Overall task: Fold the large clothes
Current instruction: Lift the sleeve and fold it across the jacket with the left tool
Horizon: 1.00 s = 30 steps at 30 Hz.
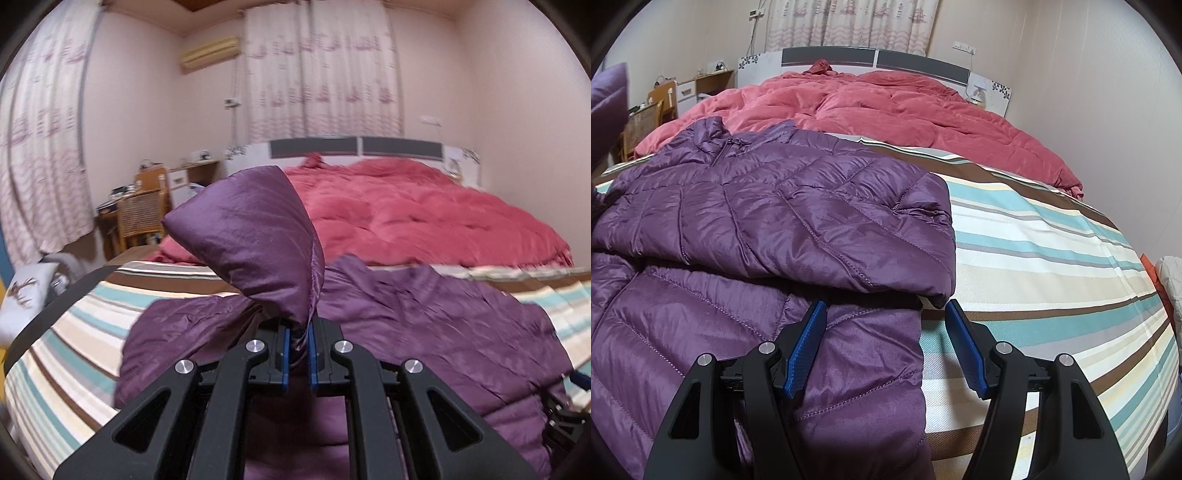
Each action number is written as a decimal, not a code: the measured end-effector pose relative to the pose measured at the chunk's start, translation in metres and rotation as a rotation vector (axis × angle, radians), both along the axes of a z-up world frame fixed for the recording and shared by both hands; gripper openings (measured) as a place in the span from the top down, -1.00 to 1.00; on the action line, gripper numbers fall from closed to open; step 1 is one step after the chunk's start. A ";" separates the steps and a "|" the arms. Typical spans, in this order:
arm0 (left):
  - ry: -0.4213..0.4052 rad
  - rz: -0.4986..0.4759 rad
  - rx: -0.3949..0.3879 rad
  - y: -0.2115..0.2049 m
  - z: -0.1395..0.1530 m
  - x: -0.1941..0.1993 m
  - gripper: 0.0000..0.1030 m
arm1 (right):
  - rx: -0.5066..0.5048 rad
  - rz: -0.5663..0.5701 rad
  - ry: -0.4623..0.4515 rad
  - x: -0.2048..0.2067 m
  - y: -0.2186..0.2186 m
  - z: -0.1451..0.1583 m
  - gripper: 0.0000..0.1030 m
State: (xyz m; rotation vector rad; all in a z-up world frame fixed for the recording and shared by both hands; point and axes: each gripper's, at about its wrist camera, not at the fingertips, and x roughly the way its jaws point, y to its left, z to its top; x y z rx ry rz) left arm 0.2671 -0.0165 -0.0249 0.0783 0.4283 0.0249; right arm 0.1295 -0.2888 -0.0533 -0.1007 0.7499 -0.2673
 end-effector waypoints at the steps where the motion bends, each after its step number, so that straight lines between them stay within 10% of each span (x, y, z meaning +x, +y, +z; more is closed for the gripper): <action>1: 0.003 -0.013 0.008 -0.009 -0.002 0.000 0.88 | 0.000 0.000 0.000 0.000 0.000 0.000 -0.27; 19: 0.157 -0.232 0.115 -0.099 -0.032 -0.010 0.82 | 0.014 0.002 0.002 0.001 -0.002 0.000 -0.28; 23: 0.170 -0.300 0.146 -0.108 -0.036 -0.014 -0.16 | 0.015 0.002 0.002 0.001 -0.002 0.000 -0.28; 30: 0.138 -0.345 0.100 -0.096 -0.022 -0.046 -0.42 | 0.016 0.002 0.002 0.001 -0.002 0.000 -0.28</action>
